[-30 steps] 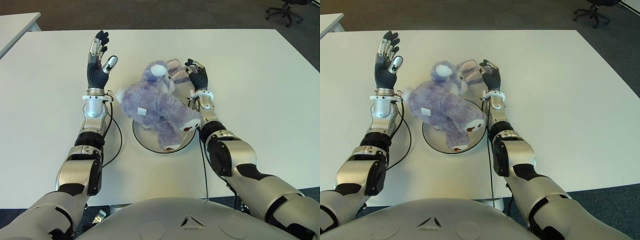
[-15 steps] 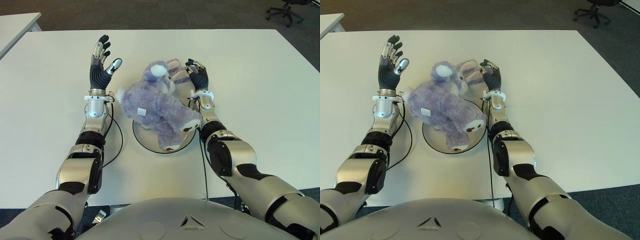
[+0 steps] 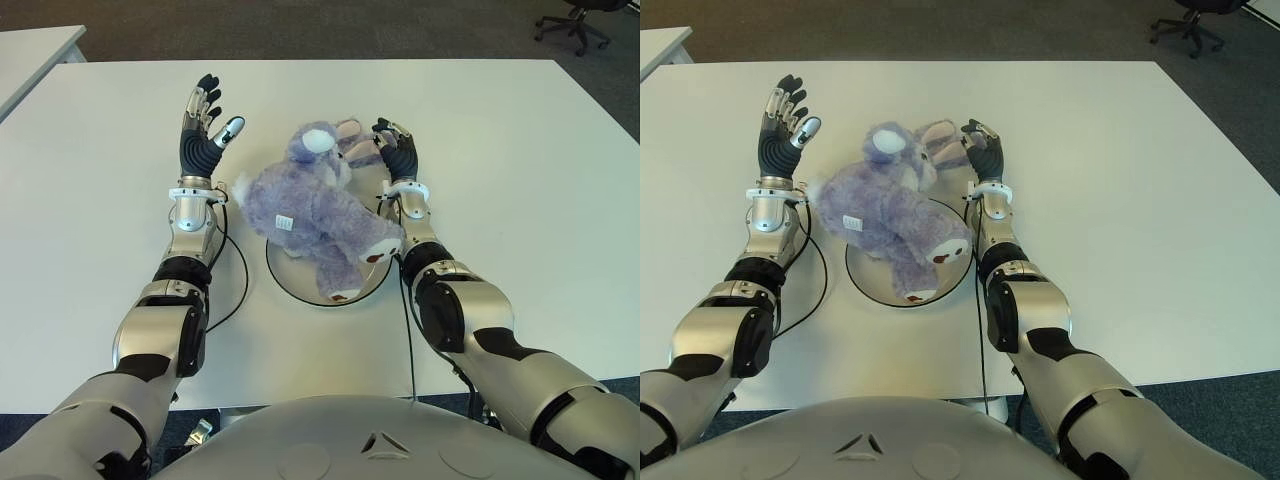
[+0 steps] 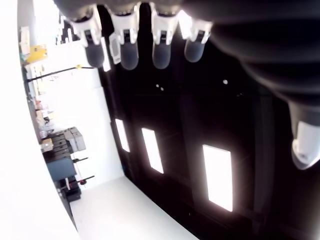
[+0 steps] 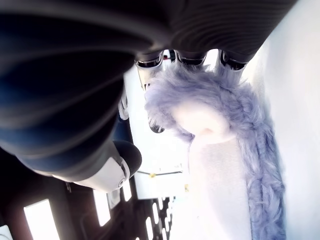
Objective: Put the doll into the plate.
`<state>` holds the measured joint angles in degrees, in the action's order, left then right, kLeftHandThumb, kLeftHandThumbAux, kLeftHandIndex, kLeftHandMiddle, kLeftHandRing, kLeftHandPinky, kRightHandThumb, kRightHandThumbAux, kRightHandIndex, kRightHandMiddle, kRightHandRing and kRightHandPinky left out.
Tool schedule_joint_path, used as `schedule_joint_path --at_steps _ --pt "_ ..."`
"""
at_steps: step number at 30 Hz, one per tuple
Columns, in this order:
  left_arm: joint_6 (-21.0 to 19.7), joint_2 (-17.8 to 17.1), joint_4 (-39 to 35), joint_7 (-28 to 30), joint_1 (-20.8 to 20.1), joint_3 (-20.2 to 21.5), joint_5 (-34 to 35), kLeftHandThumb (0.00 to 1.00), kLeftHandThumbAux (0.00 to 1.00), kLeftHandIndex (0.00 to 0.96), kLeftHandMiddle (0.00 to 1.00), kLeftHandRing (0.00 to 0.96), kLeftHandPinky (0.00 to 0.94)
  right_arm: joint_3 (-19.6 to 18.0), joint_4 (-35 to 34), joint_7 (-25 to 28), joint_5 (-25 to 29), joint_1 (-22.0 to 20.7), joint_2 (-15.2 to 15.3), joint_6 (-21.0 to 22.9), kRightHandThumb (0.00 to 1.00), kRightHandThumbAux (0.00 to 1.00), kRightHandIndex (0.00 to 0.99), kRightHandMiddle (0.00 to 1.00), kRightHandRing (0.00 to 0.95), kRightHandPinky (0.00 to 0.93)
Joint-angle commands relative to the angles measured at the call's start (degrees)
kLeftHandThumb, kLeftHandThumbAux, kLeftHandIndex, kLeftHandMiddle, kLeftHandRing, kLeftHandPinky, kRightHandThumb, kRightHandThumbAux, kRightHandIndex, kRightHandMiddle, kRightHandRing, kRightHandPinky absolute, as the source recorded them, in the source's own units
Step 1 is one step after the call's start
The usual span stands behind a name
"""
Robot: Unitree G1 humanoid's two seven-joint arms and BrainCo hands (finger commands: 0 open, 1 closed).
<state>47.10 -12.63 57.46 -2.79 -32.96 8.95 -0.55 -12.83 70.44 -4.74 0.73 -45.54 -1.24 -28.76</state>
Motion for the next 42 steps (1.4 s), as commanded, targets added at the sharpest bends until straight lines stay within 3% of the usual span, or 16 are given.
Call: schedule_joint_path --at_steps 1,17,27,42 --pt "-1.9 1.1 3.4 0.4 0.8 0.3 0.6 0.000 0.491 0.006 0.113 0.102 0.100 -0.6 3.5 0.2 0.8 5.1 -0.7 2.0 0.683 0.734 0.398 0.165 0.166 0.230" --pt "-10.2 1.4 10.1 -0.1 -1.6 0.3 0.0 0.000 0.485 0.001 0.095 0.076 0.031 -0.7 3.4 0.1 0.9 5.3 -0.9 1.7 0.686 0.733 0.399 0.171 0.167 0.230" --pt "-13.3 2.2 10.9 -2.0 -1.2 0.3 -0.3 0.000 0.492 0.000 0.102 0.097 0.072 -0.8 3.4 0.2 1.0 5.5 -1.0 1.5 0.685 0.733 0.399 0.167 0.163 0.225" --pt "-23.4 2.3 15.8 2.1 -3.6 2.1 1.3 0.000 0.500 0.005 0.117 0.102 0.037 -0.5 3.4 0.3 0.5 6.0 -1.2 1.1 0.682 0.735 0.398 0.160 0.164 0.233"
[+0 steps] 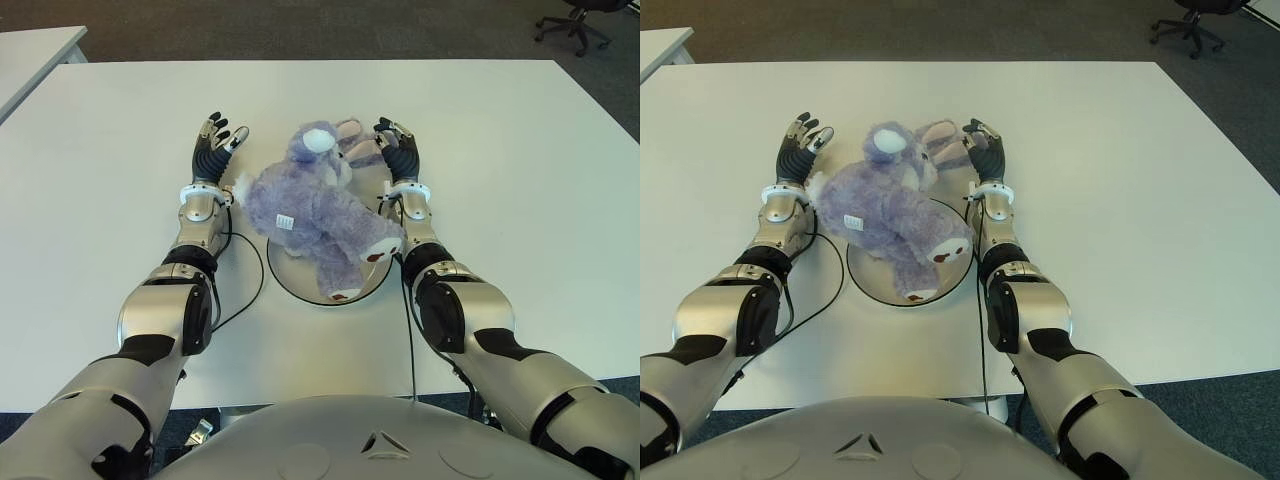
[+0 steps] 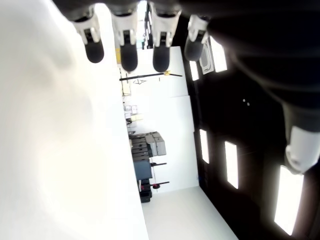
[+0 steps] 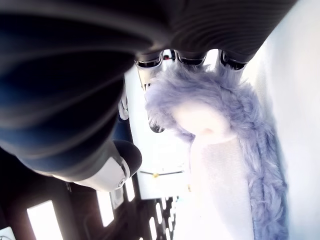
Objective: Put the doll into the plate.
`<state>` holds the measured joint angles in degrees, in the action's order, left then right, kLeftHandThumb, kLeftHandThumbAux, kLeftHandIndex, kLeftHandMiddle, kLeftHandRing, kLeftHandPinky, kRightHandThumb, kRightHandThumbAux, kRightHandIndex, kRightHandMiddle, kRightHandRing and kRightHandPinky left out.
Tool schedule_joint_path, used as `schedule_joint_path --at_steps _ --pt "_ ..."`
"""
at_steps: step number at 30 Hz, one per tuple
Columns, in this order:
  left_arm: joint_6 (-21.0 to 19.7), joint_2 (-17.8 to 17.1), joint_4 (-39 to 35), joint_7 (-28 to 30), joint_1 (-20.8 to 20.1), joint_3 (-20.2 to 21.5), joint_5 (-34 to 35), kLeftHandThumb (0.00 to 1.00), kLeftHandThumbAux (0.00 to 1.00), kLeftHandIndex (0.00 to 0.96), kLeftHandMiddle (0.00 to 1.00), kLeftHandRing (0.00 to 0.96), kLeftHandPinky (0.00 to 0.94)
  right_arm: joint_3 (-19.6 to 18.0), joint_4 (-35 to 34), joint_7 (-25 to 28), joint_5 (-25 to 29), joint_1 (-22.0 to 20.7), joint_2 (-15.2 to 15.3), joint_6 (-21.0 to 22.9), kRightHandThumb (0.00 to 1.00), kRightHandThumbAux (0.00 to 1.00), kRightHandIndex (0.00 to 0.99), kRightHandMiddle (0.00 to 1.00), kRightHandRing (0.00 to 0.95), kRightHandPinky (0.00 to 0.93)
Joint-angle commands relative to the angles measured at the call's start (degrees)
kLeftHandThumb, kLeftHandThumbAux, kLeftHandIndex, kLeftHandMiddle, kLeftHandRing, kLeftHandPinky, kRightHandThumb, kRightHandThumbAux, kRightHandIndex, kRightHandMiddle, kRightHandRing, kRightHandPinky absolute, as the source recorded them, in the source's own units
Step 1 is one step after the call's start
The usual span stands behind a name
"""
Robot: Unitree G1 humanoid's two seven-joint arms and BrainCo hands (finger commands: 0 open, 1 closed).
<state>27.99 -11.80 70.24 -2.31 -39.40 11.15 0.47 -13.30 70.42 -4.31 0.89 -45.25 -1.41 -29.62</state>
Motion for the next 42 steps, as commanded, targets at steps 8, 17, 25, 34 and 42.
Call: schedule_joint_path --at_steps 8,17,25,34,42 --pt "-7.1 1.4 3.2 2.9 3.2 -0.9 -0.3 0.000 0.497 0.004 0.096 0.073 0.014 0.2 3.4 -0.4 0.2 5.8 -1.1 1.7 0.683 0.735 0.398 0.163 0.169 0.234" --pt "-8.3 1.5 3.8 3.3 3.9 -0.3 0.4 0.000 0.507 0.007 0.084 0.061 0.004 0.2 3.4 -0.6 0.4 5.8 -1.2 1.7 0.683 0.735 0.398 0.164 0.167 0.233" --pt "-9.6 1.8 4.3 2.7 4.3 0.2 0.6 0.000 0.474 0.018 0.086 0.065 0.017 0.2 3.4 -0.6 0.5 5.9 -1.1 1.8 0.683 0.734 0.398 0.165 0.167 0.229" --pt "-9.5 2.1 4.4 2.7 4.8 0.6 0.5 0.000 0.457 0.021 0.086 0.062 0.000 0.2 3.4 -0.4 0.5 6.2 -1.0 1.6 0.682 0.734 0.398 0.165 0.167 0.231" --pt "-9.3 2.0 4.3 2.8 5.0 0.7 0.2 0.000 0.463 0.035 0.087 0.064 0.030 0.3 3.4 -0.5 0.4 6.2 -1.1 1.5 0.681 0.735 0.398 0.163 0.166 0.230"
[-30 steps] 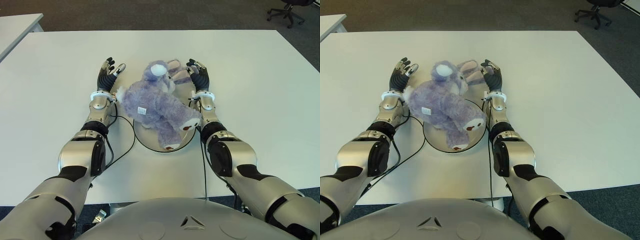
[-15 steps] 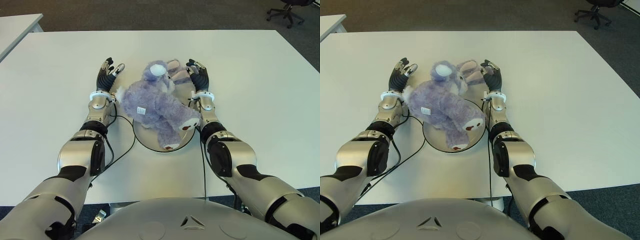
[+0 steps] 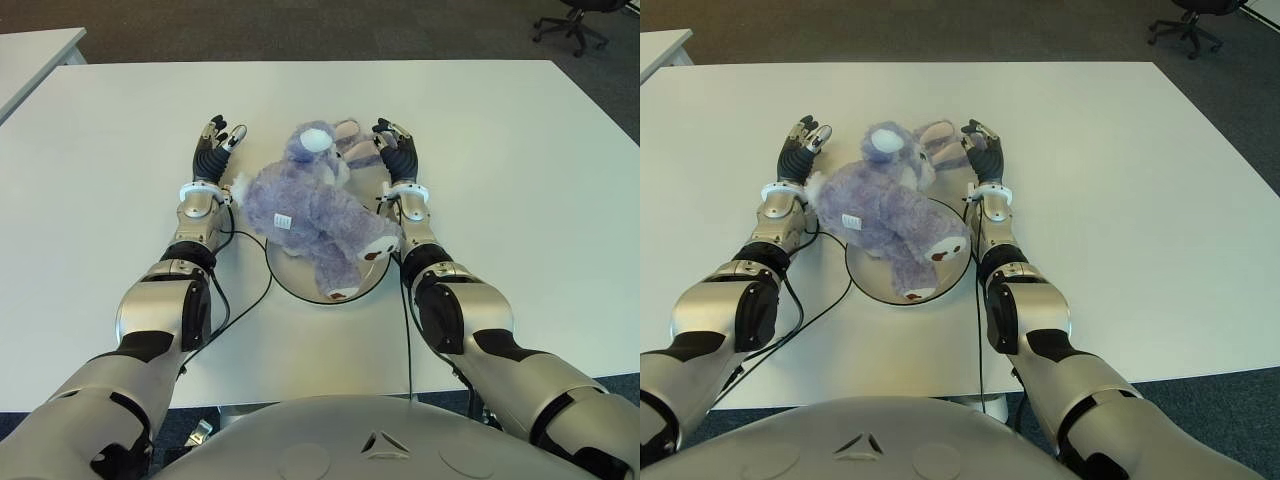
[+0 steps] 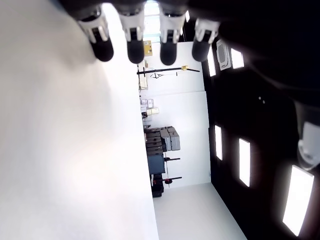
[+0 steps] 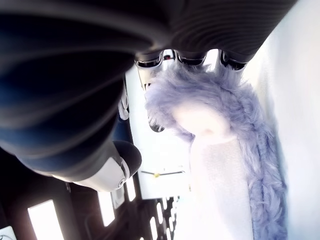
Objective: Put the doll into the plate.
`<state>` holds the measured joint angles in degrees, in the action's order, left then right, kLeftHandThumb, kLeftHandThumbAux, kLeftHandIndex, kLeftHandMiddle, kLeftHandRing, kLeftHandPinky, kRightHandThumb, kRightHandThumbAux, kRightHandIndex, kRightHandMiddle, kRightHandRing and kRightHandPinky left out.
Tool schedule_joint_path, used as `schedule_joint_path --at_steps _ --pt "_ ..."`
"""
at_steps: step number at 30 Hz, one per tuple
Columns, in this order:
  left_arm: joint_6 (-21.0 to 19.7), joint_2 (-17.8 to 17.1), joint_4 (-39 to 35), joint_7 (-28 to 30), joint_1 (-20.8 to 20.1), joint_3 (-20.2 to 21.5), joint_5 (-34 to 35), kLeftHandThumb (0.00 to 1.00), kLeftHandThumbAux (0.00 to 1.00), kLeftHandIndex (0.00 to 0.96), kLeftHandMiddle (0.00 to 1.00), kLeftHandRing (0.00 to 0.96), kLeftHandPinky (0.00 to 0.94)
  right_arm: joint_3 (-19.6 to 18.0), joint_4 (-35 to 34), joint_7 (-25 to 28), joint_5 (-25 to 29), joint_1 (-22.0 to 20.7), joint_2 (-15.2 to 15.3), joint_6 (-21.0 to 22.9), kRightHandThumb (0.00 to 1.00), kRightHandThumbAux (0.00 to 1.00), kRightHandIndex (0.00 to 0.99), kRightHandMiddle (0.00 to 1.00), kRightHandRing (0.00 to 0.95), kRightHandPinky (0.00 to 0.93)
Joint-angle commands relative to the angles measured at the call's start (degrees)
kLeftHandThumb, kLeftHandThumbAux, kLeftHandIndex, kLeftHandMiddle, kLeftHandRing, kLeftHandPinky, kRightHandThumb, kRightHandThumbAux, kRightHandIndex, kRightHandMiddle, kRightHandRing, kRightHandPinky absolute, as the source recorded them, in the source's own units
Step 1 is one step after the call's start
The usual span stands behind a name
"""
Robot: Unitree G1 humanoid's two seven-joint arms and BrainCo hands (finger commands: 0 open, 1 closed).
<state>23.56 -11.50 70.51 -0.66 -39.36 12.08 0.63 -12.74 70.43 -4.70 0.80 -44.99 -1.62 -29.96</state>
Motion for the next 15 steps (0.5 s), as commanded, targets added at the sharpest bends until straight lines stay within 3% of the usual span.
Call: schedule_joint_path --at_steps 1,15 --pt "-4.9 1.7 4.1 1.1 5.0 -0.2 0.0 0.000 0.463 0.036 0.088 0.064 0.031 -0.3 3.4 -0.1 0.5 6.0 -0.9 1.9 0.681 0.735 0.398 0.163 0.166 0.230" --pt "-4.2 1.8 3.9 1.1 5.5 0.0 0.1 0.000 0.475 0.029 0.084 0.062 0.031 -0.6 3.4 -0.4 0.8 5.8 -0.7 2.4 0.682 0.734 0.398 0.160 0.161 0.216"
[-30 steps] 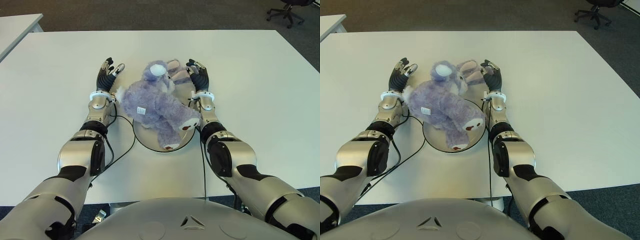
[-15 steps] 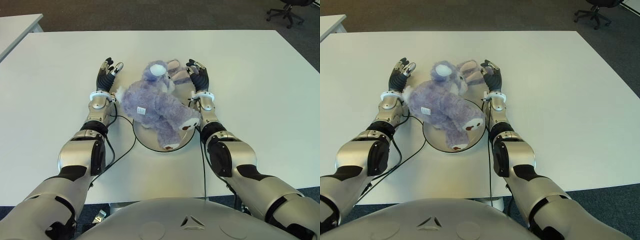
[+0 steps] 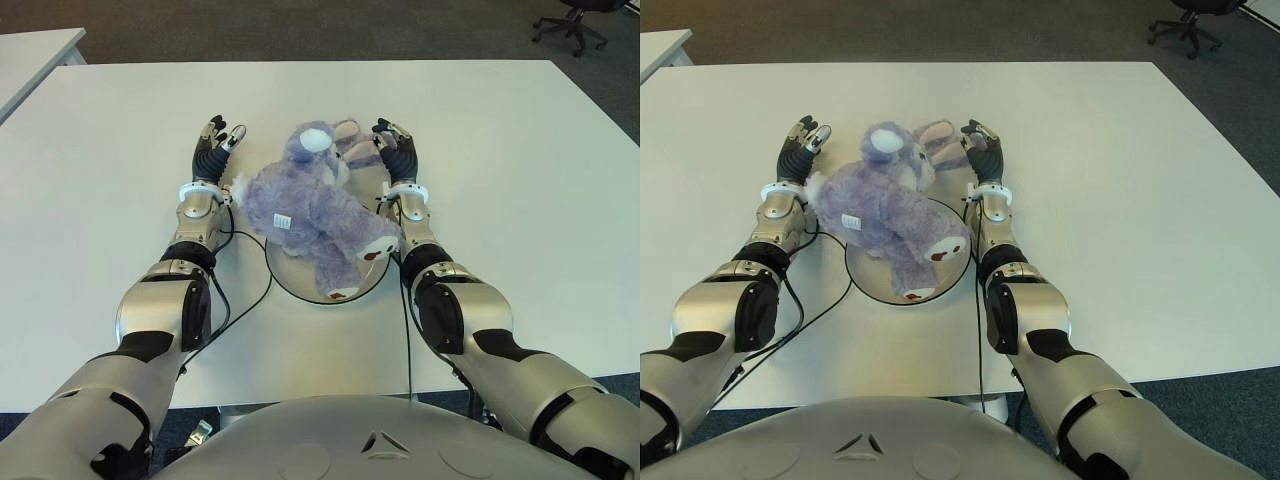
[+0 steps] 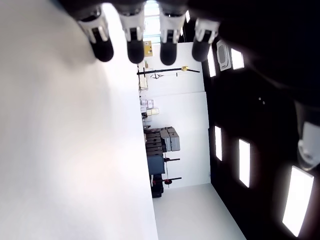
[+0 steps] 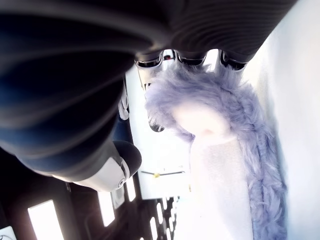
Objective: Put the doll into the plate.
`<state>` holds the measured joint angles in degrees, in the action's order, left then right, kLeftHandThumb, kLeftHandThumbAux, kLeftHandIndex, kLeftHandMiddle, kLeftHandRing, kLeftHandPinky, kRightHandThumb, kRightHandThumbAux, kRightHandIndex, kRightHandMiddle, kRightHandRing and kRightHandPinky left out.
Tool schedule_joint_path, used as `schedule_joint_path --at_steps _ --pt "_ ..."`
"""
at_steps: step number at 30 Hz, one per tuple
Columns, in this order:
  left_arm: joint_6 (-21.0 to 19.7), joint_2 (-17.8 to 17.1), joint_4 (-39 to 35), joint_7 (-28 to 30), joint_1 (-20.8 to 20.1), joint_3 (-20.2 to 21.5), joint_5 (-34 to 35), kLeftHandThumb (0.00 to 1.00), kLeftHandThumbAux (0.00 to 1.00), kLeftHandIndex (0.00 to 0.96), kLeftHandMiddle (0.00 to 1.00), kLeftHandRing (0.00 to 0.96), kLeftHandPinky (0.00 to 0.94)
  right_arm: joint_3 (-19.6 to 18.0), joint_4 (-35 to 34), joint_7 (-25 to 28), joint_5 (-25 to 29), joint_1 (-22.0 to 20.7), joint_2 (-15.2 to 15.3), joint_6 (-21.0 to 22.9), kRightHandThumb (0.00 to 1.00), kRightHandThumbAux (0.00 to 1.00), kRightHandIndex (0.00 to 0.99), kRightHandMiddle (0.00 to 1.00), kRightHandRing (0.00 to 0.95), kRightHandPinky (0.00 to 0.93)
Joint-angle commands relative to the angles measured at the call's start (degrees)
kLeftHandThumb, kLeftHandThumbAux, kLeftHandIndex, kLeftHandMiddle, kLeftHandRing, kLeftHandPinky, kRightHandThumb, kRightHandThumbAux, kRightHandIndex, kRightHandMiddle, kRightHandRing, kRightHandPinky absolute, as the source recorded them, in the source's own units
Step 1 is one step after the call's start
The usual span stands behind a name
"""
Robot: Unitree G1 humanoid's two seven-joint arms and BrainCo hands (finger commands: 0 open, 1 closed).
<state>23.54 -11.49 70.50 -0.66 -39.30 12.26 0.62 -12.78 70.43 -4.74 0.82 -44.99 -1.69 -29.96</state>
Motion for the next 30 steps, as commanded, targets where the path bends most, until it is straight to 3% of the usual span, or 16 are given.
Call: schedule_joint_path --at_steps 1,30 --pt "-4.0 1.8 3.8 1.1 5.5 -0.2 0.1 0.000 0.477 0.028 0.082 0.061 0.035 -0.7 3.4 -0.4 0.8 5.8 -0.6 2.5 0.682 0.734 0.398 0.156 0.155 0.209" --pt "-3.1 1.6 3.5 1.3 5.8 -0.1 0.1 0.000 0.482 0.011 0.071 0.058 0.043 -1.3 3.5 -1.5 0.9 6.2 1.3 2.3 0.678 0.735 0.397 0.153 0.147 0.201"
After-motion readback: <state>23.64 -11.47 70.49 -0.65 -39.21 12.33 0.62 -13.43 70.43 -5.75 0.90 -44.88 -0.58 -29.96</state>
